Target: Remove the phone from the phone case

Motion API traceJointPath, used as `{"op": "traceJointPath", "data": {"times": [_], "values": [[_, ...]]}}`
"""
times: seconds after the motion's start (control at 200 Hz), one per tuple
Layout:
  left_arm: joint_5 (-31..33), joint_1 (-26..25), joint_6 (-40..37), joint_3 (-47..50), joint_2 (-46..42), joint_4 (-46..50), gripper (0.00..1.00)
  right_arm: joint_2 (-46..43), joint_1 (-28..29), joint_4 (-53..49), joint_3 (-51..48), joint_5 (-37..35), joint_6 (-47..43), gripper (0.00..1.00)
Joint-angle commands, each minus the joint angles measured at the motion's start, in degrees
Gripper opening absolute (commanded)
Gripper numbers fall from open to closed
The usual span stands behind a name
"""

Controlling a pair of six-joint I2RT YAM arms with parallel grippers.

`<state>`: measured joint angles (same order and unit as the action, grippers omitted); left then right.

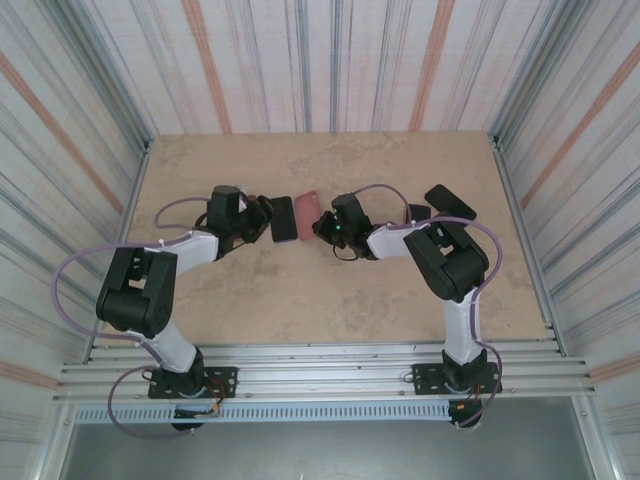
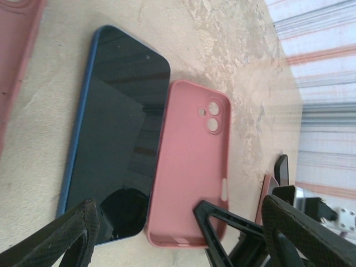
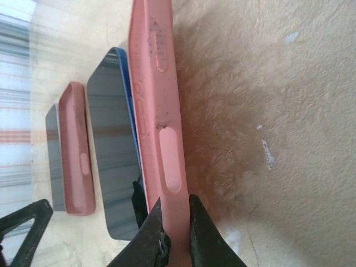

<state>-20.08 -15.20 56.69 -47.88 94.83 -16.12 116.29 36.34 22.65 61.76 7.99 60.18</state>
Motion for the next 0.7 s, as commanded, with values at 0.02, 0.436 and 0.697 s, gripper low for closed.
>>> {"op": "traceJointPath", "data": {"times": [0.02, 0.436, 0.697], "values": [[-2.69, 0.44, -4.18, -2.92, 1.74, 3.43, 0.80, 1.91, -0.22, 0.54, 1.71, 1.77, -1.85, 0.08], [-1.63, 1.31, -13.50, -8.63, 4.29, 12.46, 0.80, 3.85, 2.55, 3.99, 1.17, -4.46, 4.68, 0.09], [-2.19, 1.58, -14.45, -9.25, 5.02, 13.12, 0.81, 4.37, 2.47, 3.65, 1.63, -3.80, 3.60, 0.15]]}}
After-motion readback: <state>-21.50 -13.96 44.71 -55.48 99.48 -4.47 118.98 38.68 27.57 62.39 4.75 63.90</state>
